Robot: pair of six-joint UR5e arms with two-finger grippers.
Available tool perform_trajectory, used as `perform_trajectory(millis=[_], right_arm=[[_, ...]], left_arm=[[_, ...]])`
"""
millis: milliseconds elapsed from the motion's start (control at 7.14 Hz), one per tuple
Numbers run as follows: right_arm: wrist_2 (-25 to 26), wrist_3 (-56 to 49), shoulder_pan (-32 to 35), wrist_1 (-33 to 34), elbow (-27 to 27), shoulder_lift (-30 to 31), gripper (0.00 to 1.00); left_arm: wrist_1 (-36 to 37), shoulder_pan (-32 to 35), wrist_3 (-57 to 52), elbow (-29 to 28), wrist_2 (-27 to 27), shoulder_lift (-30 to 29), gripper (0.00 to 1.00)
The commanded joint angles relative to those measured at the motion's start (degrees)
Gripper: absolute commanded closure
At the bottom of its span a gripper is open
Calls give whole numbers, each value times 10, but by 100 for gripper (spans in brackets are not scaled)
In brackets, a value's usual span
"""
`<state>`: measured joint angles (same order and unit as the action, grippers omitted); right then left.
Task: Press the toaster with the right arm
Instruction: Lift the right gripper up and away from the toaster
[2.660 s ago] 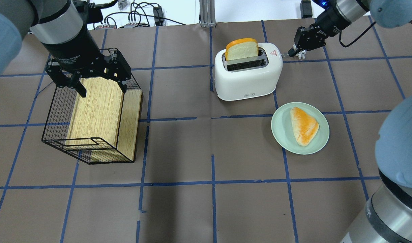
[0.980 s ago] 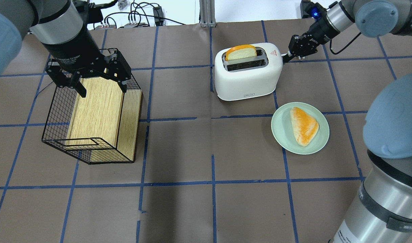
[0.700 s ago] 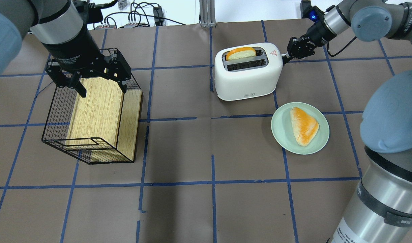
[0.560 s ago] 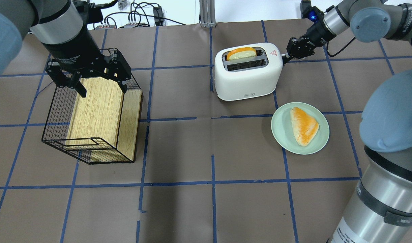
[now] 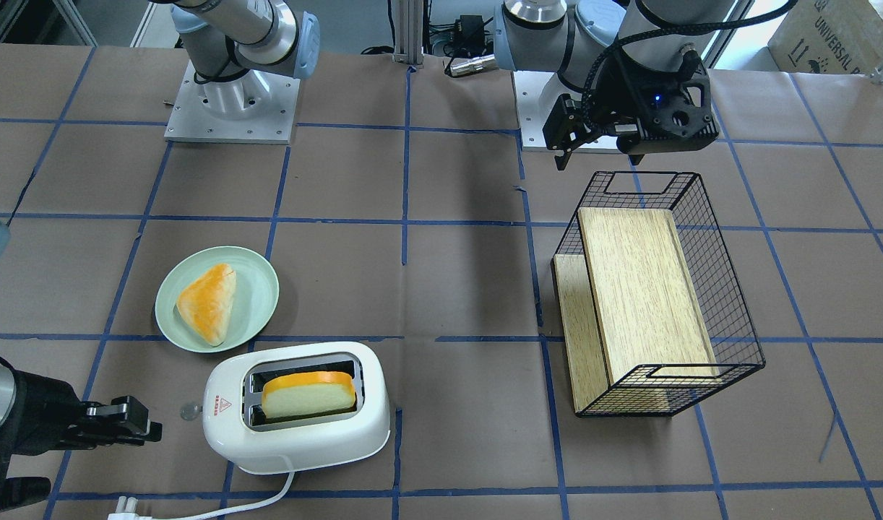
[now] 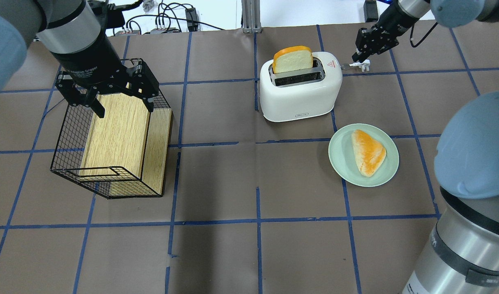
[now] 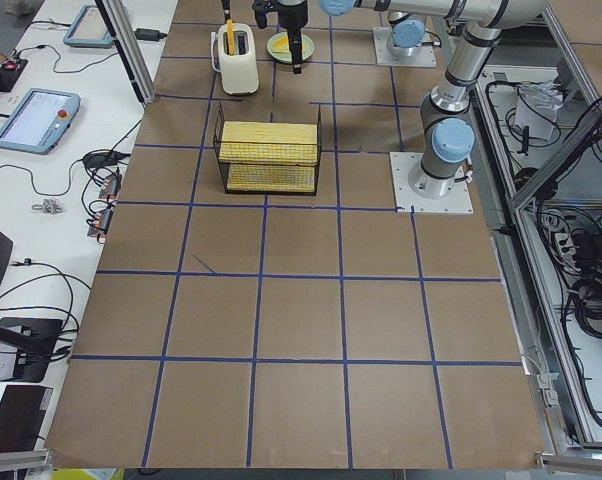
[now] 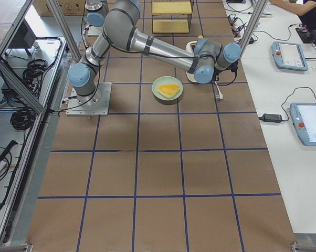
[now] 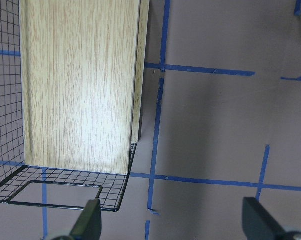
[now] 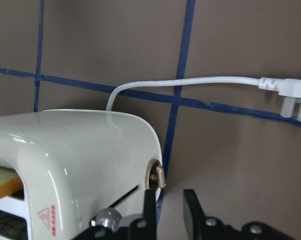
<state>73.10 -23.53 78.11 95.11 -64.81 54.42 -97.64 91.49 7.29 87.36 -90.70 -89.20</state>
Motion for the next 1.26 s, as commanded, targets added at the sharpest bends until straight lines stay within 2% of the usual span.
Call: perform_trajectory(millis=[0,140,280,420,560,700,840,1120], right_arm=[[157,7,57,-18,41,51,0],[86,7,54,-19,35,73,0],[19,9,50,-47,36,91,0],[33,9,53,-50,36,123,0],[88,21,56,-58,27,164,0],[115,68,59,-119,1,207,0],[118,69,57,-185,-54,258,0],[110,62,56,-161,-159,329,0]], left_arm=[[0,0,0,0,0,0,0],[1,0,0,0,0,0,0],[0,0,0,0,0,0,0],[0,0,0,0,0,0,0],[0,0,0,0,0,0,0],[0,0,0,0,0,0,0],[0,0,0,0,0,0,0],[0,0,0,0,0,0,0]])
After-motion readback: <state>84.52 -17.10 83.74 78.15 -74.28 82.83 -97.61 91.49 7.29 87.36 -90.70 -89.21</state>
